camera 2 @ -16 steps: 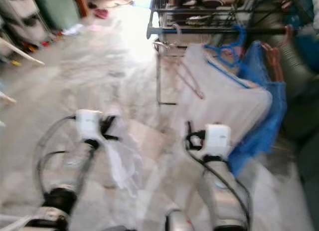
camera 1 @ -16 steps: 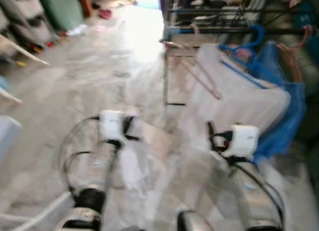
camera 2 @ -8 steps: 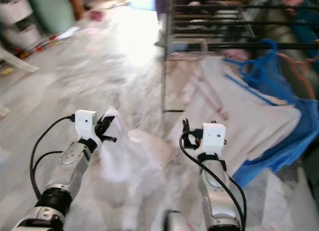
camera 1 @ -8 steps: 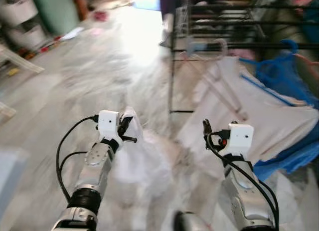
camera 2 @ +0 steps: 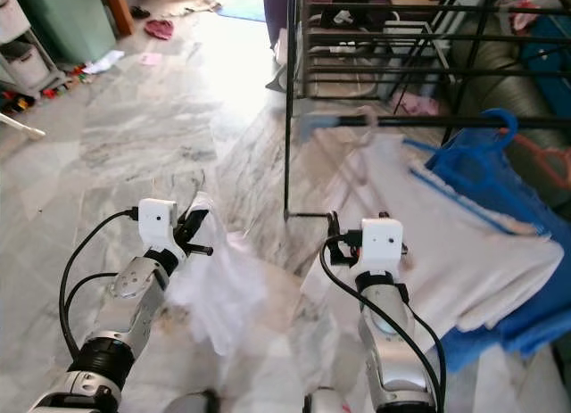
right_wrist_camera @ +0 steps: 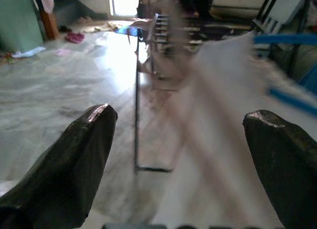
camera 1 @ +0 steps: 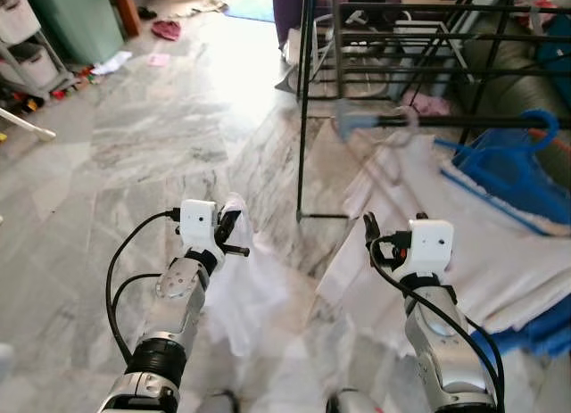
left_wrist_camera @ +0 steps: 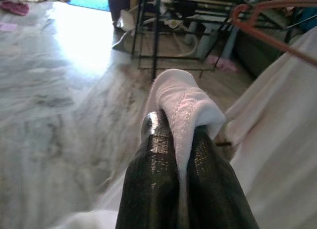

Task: Hang hanger

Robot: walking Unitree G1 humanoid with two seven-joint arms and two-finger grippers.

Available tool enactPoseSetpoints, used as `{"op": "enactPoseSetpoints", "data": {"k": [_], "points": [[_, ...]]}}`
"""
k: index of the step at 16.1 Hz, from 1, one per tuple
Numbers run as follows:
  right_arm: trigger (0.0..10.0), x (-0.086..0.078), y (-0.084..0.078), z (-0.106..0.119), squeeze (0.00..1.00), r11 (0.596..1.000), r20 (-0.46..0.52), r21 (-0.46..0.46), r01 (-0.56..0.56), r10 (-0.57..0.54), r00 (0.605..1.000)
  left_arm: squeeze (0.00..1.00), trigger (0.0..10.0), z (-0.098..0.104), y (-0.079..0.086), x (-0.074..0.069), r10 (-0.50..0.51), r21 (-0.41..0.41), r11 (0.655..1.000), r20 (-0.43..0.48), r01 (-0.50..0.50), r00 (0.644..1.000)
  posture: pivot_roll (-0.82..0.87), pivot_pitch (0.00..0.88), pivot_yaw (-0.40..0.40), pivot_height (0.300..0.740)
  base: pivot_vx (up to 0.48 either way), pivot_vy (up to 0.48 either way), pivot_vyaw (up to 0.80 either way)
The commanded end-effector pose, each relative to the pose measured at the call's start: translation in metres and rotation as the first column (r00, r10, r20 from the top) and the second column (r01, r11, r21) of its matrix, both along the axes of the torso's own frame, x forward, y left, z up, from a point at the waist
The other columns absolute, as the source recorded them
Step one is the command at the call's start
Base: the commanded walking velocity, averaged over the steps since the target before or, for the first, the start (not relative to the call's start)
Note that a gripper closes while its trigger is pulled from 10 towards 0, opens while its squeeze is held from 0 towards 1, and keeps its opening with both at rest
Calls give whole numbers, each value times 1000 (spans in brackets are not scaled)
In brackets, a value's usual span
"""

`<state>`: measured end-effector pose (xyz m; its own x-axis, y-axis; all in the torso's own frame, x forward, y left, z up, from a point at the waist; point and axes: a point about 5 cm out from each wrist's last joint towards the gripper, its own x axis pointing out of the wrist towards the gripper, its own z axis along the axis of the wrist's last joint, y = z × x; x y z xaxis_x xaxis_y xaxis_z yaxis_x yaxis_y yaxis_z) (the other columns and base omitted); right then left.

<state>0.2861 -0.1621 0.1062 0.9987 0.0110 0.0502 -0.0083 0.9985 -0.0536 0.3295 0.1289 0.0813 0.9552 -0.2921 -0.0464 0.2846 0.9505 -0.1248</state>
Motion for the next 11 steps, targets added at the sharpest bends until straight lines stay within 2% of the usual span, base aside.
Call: {"op": "enactPoseSetpoints", "data": {"k": [1, 3, 5, 7, 11], "points": [[10000, -4, -6, 0, 0, 999, -5, -31, 14, -14, 1000, 0, 10000, 3, -6, -2, -16, -10, 1000, 25, 16, 1000, -97, 183, -6, 740, 0, 0, 0], [10000, -3, -5, 8, 0, 997, 20, -81, -5, 7, 1000, 0, 10000, 1, -4, -8, -11, -14, 1000, 27, 12, 1000, -101, 192, -16, 740, 0, 0, 0], [10000, -4, -4, 12, 0, 996, 33, -88, -11, 14, 999, 0, 10000, -1, -4, -14, -13, -11, 1000, 31, 13, 999, -102, 196, -23, 740, 0, 0, 0], [10000, -2, -5, 15, 0, 998, 18, -61, -36, 37, 999, 0, 10000, -7, -1, -24, -5, -13, 1000, 14, 5, 1000, -99, 208, -33, 740, 0, 0, 0], [10000, 9, -10, 16, 0, 993, -58, -70, -91, 87, 995, 0, 10000, -6, 0, -28, -34, 18, 999, 27, 34, 999, -94, 229, -38, 740, 0, 0, 0]]}}
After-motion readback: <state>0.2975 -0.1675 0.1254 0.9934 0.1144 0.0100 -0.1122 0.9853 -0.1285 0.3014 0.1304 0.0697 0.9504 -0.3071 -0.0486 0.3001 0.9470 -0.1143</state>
